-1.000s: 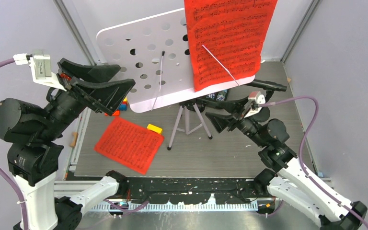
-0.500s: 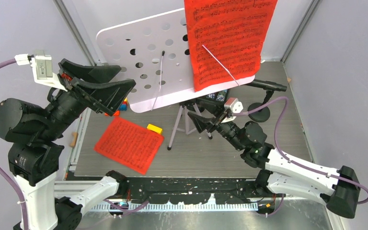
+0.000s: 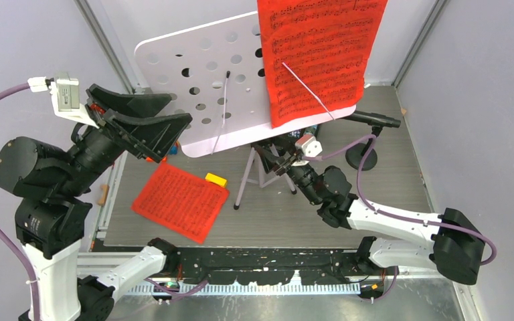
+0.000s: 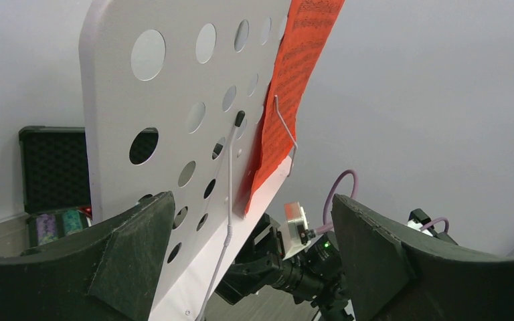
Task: Pack up the instrument practice props
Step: Move the music stand to the center of the board.
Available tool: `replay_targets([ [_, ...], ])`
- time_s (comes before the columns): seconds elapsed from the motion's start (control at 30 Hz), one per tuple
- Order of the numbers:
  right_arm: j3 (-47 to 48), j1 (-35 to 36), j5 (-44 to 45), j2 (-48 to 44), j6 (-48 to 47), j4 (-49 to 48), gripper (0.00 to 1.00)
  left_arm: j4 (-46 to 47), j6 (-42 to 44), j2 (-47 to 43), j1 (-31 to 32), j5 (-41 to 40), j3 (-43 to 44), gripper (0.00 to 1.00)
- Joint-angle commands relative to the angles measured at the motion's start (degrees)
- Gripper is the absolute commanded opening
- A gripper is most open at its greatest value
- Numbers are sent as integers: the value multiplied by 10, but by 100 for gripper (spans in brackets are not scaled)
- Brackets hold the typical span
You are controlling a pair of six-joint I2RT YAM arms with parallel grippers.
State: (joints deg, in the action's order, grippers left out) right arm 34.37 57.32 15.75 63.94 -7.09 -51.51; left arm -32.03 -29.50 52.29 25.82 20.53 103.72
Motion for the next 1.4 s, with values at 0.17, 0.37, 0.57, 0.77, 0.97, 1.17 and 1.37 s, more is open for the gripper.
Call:
replay_targets([
  [0.17,49,5,36,24,-32,-103,62,12,16,-8,2,-1,-1,90],
  [0.37,70,5,36,54,-36,-112,61,11,18,-9,2,-1,-3,91],
  [0.57,75,5,74,94,-51,-164,60,9,20,-10,2,0,-2,91],
  [0.77,89,5,91,124,-65,-189,58,6,22,-11,2,-1,-1,92],
  [0.97,101,5,82,118,-58,-178,52,3,23,-13,2,-4,-2,93],
  [1.17,115,5,88,113,-62,-157,25,3,23,-17,2,-7,-6,93],
  [1.37,129,5,111,87,-77,-123,1,2,25,-21,2,-9,-8,93],
])
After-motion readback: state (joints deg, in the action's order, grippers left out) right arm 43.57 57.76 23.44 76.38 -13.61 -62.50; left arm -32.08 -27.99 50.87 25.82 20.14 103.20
